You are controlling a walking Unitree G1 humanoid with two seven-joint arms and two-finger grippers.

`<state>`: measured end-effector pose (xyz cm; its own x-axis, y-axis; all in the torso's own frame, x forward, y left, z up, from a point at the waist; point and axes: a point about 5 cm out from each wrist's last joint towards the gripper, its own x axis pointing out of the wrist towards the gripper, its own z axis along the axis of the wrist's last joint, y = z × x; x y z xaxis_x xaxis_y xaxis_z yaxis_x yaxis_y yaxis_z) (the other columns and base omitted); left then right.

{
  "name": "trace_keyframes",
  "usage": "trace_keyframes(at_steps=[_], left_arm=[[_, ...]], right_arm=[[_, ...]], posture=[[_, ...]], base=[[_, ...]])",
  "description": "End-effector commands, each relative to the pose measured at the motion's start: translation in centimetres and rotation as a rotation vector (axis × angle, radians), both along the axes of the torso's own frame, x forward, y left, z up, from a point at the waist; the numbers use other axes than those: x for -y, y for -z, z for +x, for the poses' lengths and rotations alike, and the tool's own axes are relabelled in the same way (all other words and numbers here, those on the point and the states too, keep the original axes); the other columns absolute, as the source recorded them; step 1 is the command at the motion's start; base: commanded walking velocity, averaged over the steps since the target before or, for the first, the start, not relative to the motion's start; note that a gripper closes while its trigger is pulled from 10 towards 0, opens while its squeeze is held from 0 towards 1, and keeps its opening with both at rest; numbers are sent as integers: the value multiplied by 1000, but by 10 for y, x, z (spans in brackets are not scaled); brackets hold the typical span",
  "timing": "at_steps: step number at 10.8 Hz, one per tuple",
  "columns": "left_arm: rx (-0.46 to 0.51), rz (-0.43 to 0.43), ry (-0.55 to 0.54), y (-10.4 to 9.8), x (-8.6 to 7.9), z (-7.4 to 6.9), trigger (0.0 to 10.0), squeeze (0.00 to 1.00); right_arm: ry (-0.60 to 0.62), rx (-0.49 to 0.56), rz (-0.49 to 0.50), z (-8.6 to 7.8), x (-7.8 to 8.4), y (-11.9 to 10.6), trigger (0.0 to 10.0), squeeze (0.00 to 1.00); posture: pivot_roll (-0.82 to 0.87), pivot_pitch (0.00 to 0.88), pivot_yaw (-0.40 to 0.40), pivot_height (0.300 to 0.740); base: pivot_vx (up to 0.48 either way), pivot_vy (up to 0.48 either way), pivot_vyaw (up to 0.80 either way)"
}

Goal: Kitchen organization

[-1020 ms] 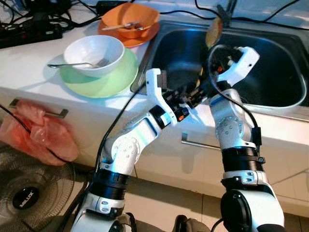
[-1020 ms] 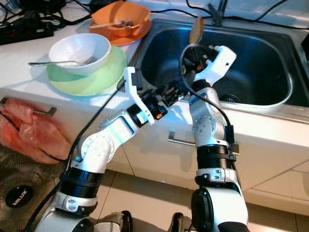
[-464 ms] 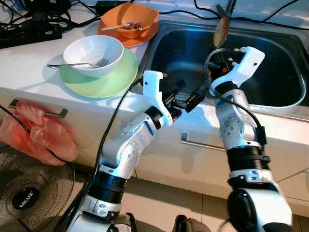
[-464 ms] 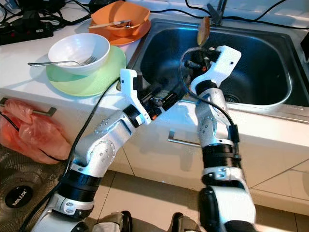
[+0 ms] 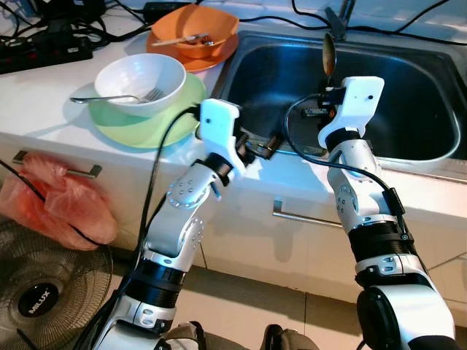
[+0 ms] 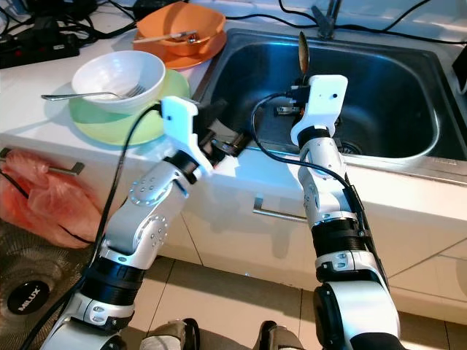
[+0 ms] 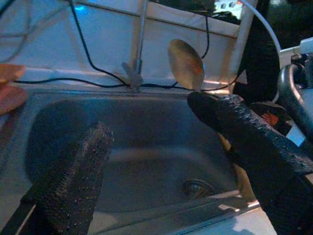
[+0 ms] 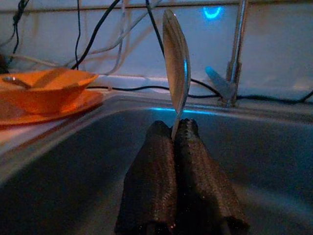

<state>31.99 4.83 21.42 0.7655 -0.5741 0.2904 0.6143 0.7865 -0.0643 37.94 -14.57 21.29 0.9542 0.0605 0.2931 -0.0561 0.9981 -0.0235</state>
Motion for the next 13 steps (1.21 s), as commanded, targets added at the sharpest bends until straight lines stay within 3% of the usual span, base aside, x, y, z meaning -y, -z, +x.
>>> trace_keyframes(at_steps=[1, 2, 3, 4, 6, 9, 13], left_arm=[[36, 7, -22, -5, -2, -2, 10000, 1000], [48, 16, -62, -5, -6, -1, 10000, 1000], [53, 24, -79, -5, -8, -1, 10000, 1000], [48, 38, -86, -1, -11, -1, 10000, 0], [12, 37, -54, 4, -12, -3, 10000, 0], [0, 67, -25, 6, -15, -3, 10000, 0], [-20, 190, 104, 2, -25, -3, 10000, 0]], right_arm=[[31, -37, -42, -1, 4, 13, 627, 0], [72, -38, -98, 0, 10, 15, 6863, 0], [91, -34, -131, 1, 15, 14, 10000, 0], [119, -61, -171, 4, 26, 16, 10000, 0], [118, -139, -174, 11, 37, 20, 10000, 0], [68, -233, -203, 19, 42, 21, 10000, 0], [-56, -389, -298, 22, 42, 31, 10000, 0]], posture=[[22, 154, 10, 740], [23, 153, 10, 740], [24, 152, 9, 740], [28, 149, 8, 740], [33, 147, 7, 740], [38, 146, 5, 740], [41, 153, 13, 740]], base=[[0, 0, 0], [0, 0, 0], [0, 0, 0], [0, 0, 0], [0, 0, 0], [0, 0, 0], [0, 0, 0]])
